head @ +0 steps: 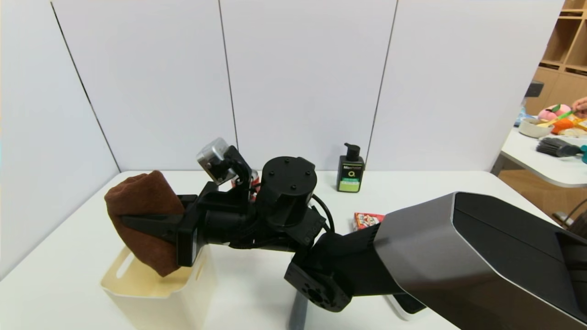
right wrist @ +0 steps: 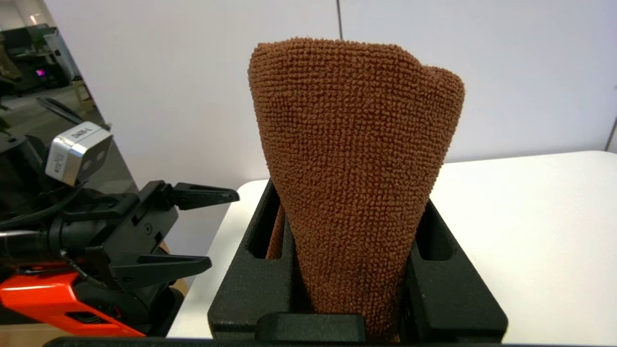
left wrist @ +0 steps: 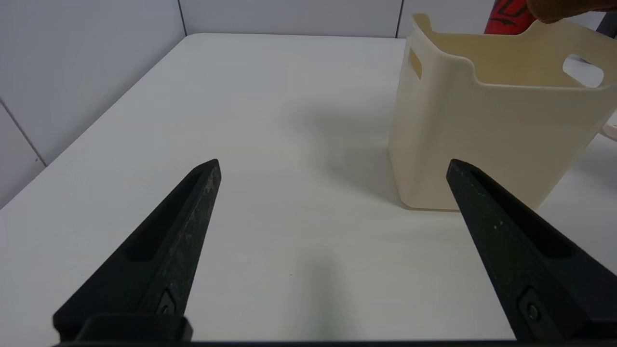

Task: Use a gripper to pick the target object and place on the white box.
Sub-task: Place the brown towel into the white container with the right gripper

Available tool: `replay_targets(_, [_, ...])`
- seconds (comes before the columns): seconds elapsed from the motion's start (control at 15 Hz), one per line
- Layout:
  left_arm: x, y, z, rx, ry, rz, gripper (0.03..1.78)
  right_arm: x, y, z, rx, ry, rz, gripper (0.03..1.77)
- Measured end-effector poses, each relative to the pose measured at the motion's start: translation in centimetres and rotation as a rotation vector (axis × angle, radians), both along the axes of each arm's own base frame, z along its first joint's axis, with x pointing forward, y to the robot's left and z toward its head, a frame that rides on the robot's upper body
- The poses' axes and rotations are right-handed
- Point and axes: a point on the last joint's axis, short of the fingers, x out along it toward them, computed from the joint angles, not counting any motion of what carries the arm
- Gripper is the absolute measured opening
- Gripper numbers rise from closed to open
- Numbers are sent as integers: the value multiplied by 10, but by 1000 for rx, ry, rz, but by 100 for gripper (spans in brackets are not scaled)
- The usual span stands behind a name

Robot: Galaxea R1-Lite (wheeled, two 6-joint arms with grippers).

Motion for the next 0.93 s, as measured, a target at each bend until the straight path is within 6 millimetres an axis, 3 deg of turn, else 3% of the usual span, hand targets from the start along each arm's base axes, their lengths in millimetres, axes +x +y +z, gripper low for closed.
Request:
replay_targets(0.67, [0, 0, 0, 0, 0, 0, 169, 0, 12, -2, 15, -10, 13, 54])
replay_targets(0.93, [0, 0, 0, 0, 0, 0, 169, 2, 15, -6, 16, -10, 12, 100])
